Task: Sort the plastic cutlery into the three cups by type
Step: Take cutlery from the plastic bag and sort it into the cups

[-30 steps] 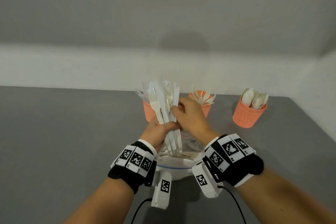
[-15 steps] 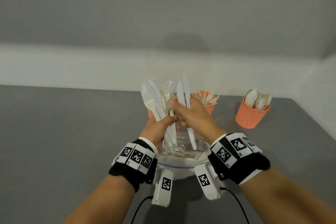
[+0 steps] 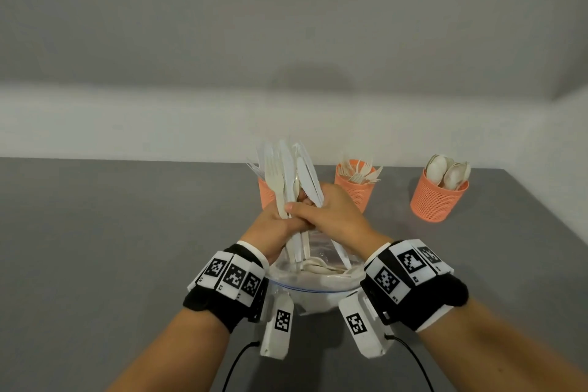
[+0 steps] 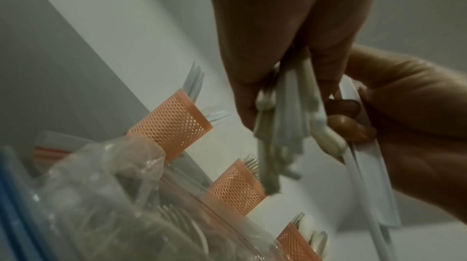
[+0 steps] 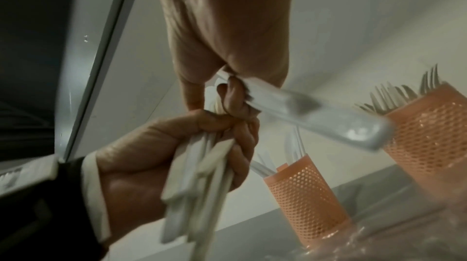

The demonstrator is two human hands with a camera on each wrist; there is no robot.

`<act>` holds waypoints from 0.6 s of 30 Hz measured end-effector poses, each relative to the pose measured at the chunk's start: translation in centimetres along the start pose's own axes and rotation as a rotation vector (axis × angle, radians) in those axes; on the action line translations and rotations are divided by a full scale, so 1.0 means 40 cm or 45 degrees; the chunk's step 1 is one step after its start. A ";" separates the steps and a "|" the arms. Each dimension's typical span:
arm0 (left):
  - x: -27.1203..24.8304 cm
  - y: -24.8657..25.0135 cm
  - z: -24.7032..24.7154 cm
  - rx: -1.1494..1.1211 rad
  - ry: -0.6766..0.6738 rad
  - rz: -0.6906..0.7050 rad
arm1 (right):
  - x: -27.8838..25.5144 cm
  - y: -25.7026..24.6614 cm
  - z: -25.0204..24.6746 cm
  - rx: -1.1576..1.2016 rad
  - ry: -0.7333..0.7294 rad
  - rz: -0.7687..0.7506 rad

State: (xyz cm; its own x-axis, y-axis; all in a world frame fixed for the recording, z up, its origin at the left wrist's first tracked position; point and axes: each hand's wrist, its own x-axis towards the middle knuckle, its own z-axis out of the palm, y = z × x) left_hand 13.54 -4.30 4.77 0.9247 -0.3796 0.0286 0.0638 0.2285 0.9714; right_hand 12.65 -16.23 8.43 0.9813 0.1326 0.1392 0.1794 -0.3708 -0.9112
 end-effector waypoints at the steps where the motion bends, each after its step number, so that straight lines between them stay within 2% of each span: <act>1: -0.002 0.002 -0.007 -0.021 -0.037 -0.031 | -0.001 -0.004 0.000 0.006 -0.010 -0.004; 4: -0.002 0.004 -0.022 -0.126 -0.090 -0.135 | -0.001 -0.010 0.001 0.022 -0.026 0.037; 10: -0.001 -0.008 -0.019 -0.155 -0.003 -0.217 | -0.001 0.006 0.021 -0.074 0.004 0.087; 18: -0.003 0.006 -0.012 -0.253 -0.027 -0.231 | 0.011 0.015 0.001 0.039 -0.063 0.200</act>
State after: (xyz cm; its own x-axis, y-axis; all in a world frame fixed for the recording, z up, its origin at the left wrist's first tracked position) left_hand 13.64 -3.78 4.89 0.8836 -0.4486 -0.1345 0.3019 0.3261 0.8958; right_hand 13.18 -16.37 7.95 0.9924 0.1205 -0.0242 0.0213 -0.3622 -0.9319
